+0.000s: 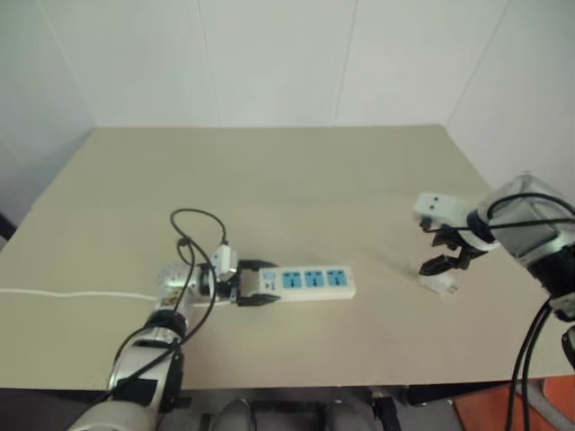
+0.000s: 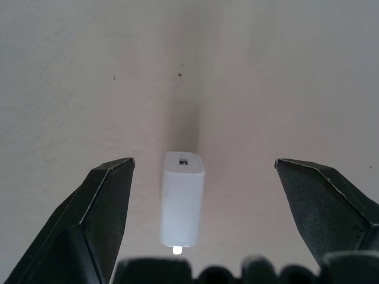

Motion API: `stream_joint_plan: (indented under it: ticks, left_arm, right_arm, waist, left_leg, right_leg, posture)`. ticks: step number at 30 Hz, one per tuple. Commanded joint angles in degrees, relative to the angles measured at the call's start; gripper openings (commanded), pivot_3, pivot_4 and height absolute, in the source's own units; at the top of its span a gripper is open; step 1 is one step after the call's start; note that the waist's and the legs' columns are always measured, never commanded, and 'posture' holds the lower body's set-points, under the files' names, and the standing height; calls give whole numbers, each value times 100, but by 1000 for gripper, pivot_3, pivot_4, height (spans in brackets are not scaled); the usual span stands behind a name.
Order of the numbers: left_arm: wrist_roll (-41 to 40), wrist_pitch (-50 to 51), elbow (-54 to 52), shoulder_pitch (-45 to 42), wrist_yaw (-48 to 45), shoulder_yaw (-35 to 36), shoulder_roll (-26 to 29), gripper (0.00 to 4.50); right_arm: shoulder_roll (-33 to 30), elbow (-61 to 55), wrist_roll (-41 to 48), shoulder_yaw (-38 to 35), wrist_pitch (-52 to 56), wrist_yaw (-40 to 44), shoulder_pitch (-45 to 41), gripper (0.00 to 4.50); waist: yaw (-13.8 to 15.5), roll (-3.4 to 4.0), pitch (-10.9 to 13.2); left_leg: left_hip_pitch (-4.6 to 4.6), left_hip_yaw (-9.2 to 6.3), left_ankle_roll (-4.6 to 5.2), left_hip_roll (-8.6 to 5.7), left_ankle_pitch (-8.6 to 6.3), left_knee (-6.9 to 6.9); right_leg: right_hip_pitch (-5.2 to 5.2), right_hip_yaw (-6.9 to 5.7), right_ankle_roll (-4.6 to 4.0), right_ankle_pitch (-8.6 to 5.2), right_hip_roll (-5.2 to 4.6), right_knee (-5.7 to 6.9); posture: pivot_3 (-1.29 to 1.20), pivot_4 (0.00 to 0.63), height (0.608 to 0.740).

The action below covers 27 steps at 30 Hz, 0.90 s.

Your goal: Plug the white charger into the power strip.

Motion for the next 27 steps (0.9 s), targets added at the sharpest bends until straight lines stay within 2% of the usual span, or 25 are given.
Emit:
stream_joint_plan:
  ticks: [1, 15, 18, 26, 27]
  left_arm:
    - [33, 43, -110, 23, -83, -94, -40, 3253]
    - [21, 33, -260, 140, -22, -110, 28, 3253]
    - [49, 21, -272, 170, 43, -118, 58, 3255]
    - [45, 23, -340, 222, 138, -124, 69, 3255]
    - [48, 19, -347, 234, 145, -127, 72, 3255]
  right_arm:
    - [18, 72, -132, -175, -67, 76, 75, 4500]
    - [506, 933, -375, -197, -260, 70, 103, 4500]
    - [585, 1038, -376, -209, -275, 99, 64, 3962]
    - [662, 1130, -571, -118, -378, 179, 138, 1252]
    - [661, 1122, -618, -104, -397, 170, 158, 1122]
  waist:
    - [-5, 0, 0]
    - [-8, 0, 0]
    - [-11, 1, -1]
    - [-10, 3, -2]
    - [-10, 3, -2]
  left_leg:
    - [0, 0, 0, 0, 0, 1]
    - [1, -1, 0, -1, 0, 8]
    - [2, -1, 0, -1, 0, 8]
    - [5, -1, 0, -1, 0, 11]
    - [6, -1, 0, -1, 0, 11]
  right_leg:
    - [0, 0, 0, 0, 0, 1]
    - [1, 0, 0, 2, 0, 9]
    - [2, 1, 0, 2, 0, 10]
    - [4, 1, 0, 2, 1, 14]
    - [5, 0, 0, 2, 1, 14]
  posture:
    - [0, 150, 740]
    - [0, 150, 740]
    - [0, 150, 740]
    - [0, 150, 740]
    - [0, 150, 740]
